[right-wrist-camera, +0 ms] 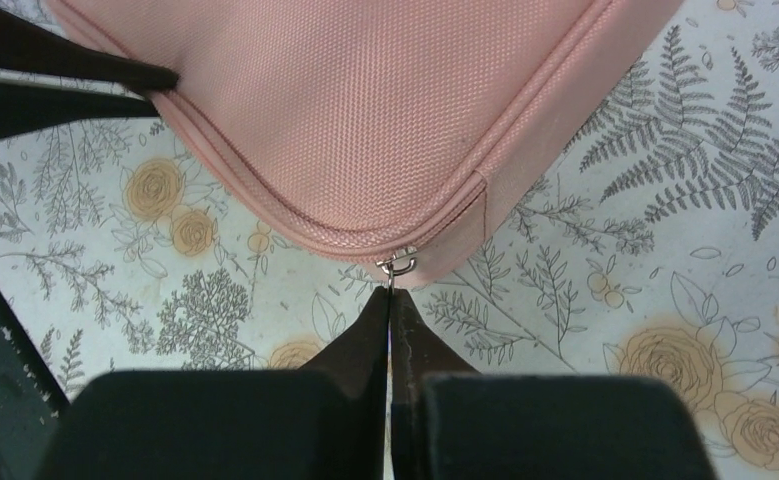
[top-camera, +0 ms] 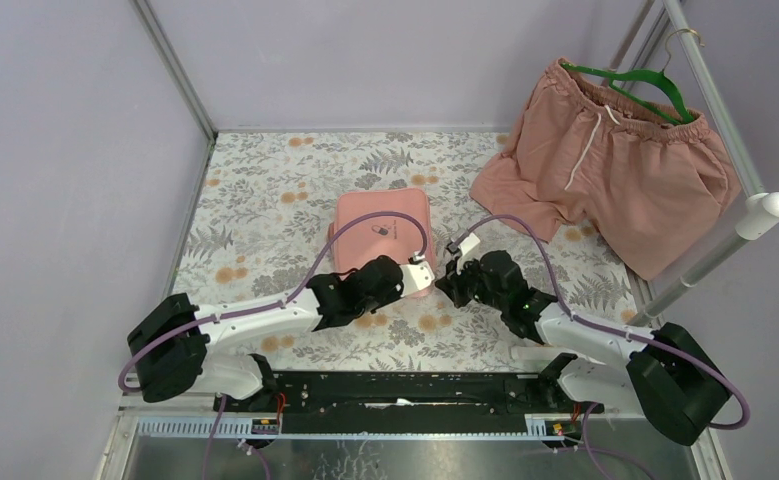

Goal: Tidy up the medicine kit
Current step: Zip the medicine box at the center of the board.

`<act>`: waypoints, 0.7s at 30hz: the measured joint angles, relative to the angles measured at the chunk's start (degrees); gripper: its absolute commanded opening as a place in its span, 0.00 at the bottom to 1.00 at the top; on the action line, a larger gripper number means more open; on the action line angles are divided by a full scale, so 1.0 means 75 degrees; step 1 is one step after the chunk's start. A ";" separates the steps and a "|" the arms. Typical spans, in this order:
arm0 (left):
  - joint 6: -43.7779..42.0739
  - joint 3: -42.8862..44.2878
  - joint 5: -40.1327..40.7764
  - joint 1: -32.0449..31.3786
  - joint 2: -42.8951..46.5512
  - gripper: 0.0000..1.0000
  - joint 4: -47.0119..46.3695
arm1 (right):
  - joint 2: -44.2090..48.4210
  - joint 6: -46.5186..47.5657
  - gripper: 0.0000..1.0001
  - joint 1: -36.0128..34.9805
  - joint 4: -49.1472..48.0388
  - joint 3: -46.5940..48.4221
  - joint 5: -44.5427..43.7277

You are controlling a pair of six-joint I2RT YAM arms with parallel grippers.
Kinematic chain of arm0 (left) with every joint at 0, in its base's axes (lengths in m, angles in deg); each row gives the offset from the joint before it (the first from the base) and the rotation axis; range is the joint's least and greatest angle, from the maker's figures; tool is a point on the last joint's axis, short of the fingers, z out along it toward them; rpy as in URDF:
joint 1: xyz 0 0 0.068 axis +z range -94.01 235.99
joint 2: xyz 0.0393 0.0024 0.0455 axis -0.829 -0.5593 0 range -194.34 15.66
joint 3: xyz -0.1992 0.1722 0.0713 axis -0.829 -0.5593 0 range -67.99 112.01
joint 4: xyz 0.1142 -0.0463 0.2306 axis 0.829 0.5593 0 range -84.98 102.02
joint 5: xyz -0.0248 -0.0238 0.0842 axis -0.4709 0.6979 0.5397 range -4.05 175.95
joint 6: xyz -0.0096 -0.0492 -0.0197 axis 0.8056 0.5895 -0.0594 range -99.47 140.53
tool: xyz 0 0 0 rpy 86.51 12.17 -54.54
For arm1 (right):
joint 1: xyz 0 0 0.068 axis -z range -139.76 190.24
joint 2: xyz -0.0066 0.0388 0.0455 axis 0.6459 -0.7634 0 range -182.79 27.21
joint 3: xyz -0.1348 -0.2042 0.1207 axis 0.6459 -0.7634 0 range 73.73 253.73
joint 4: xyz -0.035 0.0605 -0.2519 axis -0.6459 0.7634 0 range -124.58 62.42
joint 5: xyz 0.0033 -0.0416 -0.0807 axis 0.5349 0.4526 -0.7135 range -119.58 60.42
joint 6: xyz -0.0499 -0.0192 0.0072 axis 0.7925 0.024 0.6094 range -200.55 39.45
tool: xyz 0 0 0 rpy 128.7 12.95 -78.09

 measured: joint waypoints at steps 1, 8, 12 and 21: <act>0.0015 0.0012 -0.0047 0.0023 0.0000 0.00 -0.0003 | 0.0087 0.0000 0.00 -0.0012 0.0134 0.0000 0.0006; 0.0085 0.0073 -0.0271 0.0131 -0.0003 0.00 0.0041 | 0.0356 -0.0055 0.00 -0.0309 0.0597 0.0000 -0.0035; 0.0117 0.0085 -0.0297 0.0143 -0.0003 0.00 0.0064 | 0.0006 -0.0271 0.00 -0.0717 0.0248 0.0012 -0.0114; 0.0219 0.0105 -0.0423 0.0178 0.0000 0.00 0.0090 | -0.0554 -0.1212 0.00 -0.1026 -0.0641 0.0017 -0.0143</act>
